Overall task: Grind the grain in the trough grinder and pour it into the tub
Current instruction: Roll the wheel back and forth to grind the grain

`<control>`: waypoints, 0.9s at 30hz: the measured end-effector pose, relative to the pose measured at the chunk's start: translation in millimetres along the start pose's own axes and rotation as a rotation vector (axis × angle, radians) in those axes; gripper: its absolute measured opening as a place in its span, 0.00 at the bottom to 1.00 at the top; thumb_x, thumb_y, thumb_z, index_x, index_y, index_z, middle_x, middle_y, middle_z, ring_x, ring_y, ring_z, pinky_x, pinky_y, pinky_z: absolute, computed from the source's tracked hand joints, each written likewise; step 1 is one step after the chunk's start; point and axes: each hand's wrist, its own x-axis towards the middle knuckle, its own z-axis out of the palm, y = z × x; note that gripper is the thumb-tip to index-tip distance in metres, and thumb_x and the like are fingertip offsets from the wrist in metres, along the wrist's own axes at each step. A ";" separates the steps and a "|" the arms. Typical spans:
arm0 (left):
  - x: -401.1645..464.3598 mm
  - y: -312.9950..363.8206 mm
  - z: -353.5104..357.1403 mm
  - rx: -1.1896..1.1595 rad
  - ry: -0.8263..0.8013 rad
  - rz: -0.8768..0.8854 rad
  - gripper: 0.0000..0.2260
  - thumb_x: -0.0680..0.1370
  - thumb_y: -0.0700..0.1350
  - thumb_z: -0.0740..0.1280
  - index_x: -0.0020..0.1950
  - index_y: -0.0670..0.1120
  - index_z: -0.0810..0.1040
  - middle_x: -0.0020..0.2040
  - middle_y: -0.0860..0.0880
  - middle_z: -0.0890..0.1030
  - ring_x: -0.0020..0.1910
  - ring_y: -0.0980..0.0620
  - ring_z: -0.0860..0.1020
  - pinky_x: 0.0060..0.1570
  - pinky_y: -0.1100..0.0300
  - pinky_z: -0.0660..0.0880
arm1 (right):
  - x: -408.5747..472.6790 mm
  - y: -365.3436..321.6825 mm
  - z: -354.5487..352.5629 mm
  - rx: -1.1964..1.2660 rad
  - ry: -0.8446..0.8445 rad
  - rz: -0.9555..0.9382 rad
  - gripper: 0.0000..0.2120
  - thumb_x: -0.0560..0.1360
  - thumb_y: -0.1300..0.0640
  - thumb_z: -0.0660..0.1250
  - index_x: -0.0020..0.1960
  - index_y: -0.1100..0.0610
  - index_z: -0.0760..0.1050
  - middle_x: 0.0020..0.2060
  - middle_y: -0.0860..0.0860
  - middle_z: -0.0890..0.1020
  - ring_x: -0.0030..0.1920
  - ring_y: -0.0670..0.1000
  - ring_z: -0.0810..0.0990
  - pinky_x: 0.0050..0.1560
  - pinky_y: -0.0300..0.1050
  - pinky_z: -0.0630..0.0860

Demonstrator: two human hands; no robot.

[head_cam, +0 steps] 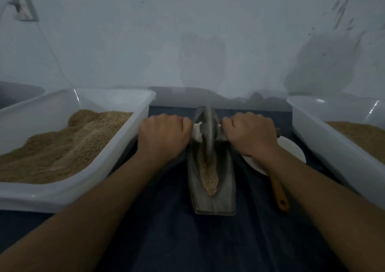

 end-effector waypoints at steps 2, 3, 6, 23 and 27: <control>28.3 -3.1 8.7 0.030 -0.071 -0.009 0.07 0.83 0.45 0.55 0.50 0.47 0.71 0.47 0.44 0.80 0.45 0.41 0.81 0.35 0.55 0.65 | 26.9 6.1 2.2 0.044 -0.132 -0.022 0.17 0.82 0.48 0.47 0.41 0.52 0.67 0.36 0.49 0.69 0.36 0.53 0.67 0.37 0.49 0.60; 41.0 -5.9 12.8 0.022 -0.108 -0.032 0.08 0.84 0.45 0.54 0.53 0.46 0.73 0.50 0.42 0.81 0.48 0.39 0.81 0.38 0.54 0.66 | 37.9 7.7 1.8 0.060 -0.168 -0.054 0.15 0.83 0.50 0.48 0.43 0.53 0.68 0.40 0.51 0.72 0.38 0.53 0.68 0.38 0.49 0.61; 60.5 -11.5 17.1 -0.062 -0.228 -0.133 0.14 0.85 0.48 0.54 0.61 0.46 0.76 0.58 0.40 0.81 0.57 0.37 0.80 0.46 0.51 0.68 | 53.0 8.6 0.0 0.098 -0.234 -0.101 0.09 0.83 0.54 0.52 0.50 0.54 0.70 0.53 0.58 0.79 0.46 0.56 0.73 0.44 0.52 0.65; -39.6 -2.8 -23.7 -0.191 0.108 0.024 0.11 0.82 0.48 0.51 0.43 0.50 0.69 0.37 0.50 0.76 0.32 0.47 0.73 0.29 0.58 0.63 | -43.9 -10.4 -17.6 0.104 0.314 -0.159 0.17 0.79 0.50 0.46 0.34 0.52 0.62 0.27 0.45 0.62 0.26 0.52 0.62 0.30 0.47 0.61; 26.0 -0.4 2.1 -0.035 -0.046 -0.044 0.08 0.83 0.44 0.53 0.47 0.49 0.70 0.48 0.45 0.81 0.45 0.43 0.80 0.37 0.55 0.65 | 20.4 5.9 6.2 0.048 -0.017 -0.033 0.19 0.82 0.49 0.45 0.43 0.56 0.69 0.41 0.55 0.77 0.38 0.58 0.73 0.38 0.51 0.64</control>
